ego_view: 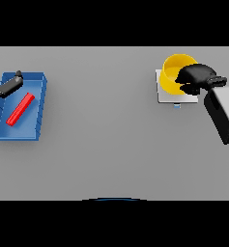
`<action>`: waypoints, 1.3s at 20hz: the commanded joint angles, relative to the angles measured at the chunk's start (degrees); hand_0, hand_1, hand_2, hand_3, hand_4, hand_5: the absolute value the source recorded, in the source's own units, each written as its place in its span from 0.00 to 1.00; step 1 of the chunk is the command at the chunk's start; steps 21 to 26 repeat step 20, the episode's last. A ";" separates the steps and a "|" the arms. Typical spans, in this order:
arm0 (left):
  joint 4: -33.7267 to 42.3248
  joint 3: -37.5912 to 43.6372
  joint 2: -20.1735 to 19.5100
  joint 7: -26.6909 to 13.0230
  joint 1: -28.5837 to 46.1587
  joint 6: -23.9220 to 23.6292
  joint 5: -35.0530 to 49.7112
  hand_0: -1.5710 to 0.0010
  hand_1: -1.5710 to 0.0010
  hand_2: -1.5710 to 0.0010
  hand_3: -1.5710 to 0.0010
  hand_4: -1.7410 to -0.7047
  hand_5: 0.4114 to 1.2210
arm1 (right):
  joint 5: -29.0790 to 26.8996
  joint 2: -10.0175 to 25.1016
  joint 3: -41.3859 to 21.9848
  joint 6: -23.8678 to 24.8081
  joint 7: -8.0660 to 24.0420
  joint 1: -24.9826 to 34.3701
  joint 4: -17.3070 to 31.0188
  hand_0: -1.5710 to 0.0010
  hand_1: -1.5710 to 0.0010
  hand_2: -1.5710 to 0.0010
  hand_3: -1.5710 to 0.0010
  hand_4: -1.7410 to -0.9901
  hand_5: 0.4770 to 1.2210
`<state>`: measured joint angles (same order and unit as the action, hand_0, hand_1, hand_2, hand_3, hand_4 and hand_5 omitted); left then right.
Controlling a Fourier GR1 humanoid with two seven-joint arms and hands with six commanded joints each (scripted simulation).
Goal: Pick up the red beaker and tilt it to pour out 1 green nut into yellow bowl. Pick up the yellow bowl and place it on the metallic measuring scale.
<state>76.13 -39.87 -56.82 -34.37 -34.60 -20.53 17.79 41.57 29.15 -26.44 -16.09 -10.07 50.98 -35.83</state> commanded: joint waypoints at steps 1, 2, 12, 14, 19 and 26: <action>-0.30 -0.11 0.18 0.09 -0.27 -0.09 -0.37 1.00 1.00 1.00 1.00 0.90 0.40 | -0.12 0.45 -0.12 -0.11 -1.18 0.08 0.49 0.01 0.10 0.00 0.06 0.03 1.00; -1.29 0.09 0.50 0.28 -0.72 0.24 -0.30 1.00 1.00 1.00 1.00 0.90 0.40 | -0.17 0.22 -0.36 -0.09 -0.88 0.09 0.85 0.03 0.11 0.00 0.16 0.02 1.00; -3.05 -0.57 1.94 -0.04 -2.05 1.31 -0.78 1.00 1.00 1.00 1.00 0.90 0.40 | -1.45 -0.73 0.20 -3.46 -1.82 2.37 5.54 0.80 0.82 0.71 0.64 0.46 0.43; -3.89 -0.50 2.48 0.94 -1.79 1.43 -0.62 1.00 1.00 1.00 1.00 0.90 0.40 | -0.97 -0.96 -0.24 -3.50 -2.38 2.92 5.98 0.87 0.88 0.79 0.68 0.49 0.39; -3.09 -0.01 1.69 0.59 -1.34 1.11 -0.09 1.00 1.00 1.00 1.00 0.89 0.40 | 0.13 -1.42 -1.04 -3.46 -3.49 4.03 8.21 0.96 0.96 0.91 0.77 0.57 0.35; -3.04 -0.24 2.20 0.65 -1.46 0.70 -0.37 1.00 1.00 1.00 1.00 0.89 0.40 | 0.37 -1.42 -1.26 -3.66 -3.38 4.11 8.38 0.97 0.97 0.93 0.78 0.58 0.34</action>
